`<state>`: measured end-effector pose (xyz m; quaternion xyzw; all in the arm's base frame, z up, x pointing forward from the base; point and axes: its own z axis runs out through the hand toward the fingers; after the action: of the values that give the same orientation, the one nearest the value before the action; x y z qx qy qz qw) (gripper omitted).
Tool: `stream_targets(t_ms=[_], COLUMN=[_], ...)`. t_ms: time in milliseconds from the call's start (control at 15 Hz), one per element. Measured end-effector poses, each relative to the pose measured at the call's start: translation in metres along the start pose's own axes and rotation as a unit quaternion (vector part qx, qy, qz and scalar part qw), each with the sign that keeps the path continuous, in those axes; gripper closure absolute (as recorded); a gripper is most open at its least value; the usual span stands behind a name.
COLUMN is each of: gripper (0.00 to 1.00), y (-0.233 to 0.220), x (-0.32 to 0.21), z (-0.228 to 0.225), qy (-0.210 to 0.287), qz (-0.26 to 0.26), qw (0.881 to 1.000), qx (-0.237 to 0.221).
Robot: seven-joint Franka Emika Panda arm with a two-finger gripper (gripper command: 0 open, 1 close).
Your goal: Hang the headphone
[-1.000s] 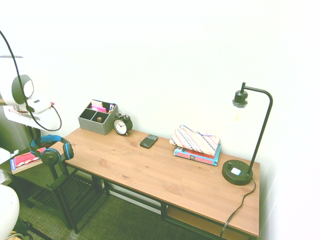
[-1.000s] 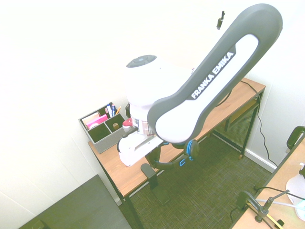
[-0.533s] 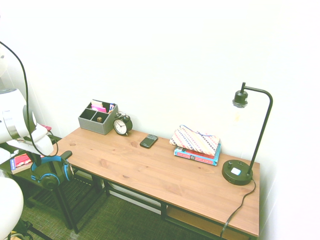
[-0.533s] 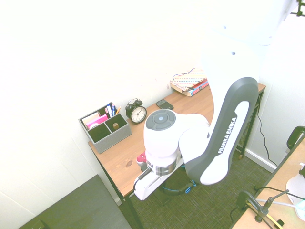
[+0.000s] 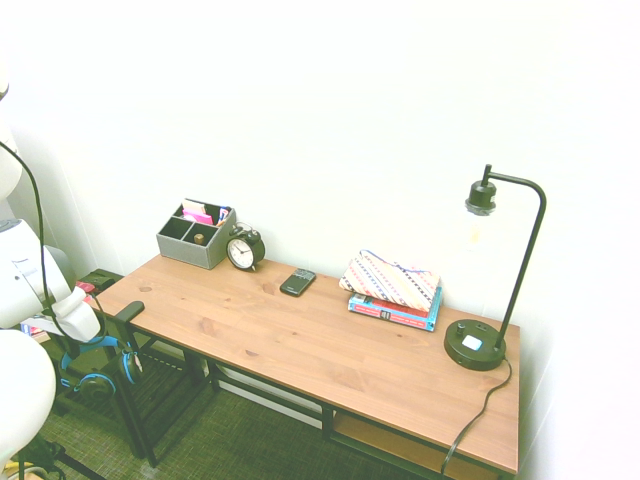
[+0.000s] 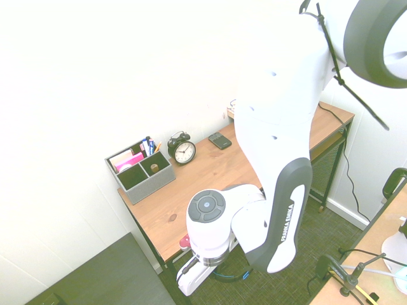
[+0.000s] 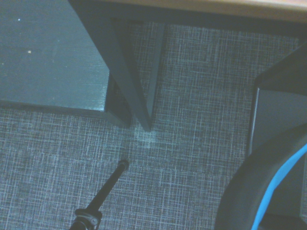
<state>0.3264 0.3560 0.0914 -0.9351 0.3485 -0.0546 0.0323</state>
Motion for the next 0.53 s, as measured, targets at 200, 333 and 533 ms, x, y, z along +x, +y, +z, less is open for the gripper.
stream_targets(t_ms=[200,333,533], gripper=[0.0,0.0,0.0], y=[-0.002,-0.002,-0.001], x=[-0.001,0.0,0.005], z=[0.015,0.022,0.03], qy=[0.001,-0.001,-0.006], qz=[0.014,0.016,0.017], qw=[1.0,1.0,1.0], qx=[-0.006,-0.013,-0.02])
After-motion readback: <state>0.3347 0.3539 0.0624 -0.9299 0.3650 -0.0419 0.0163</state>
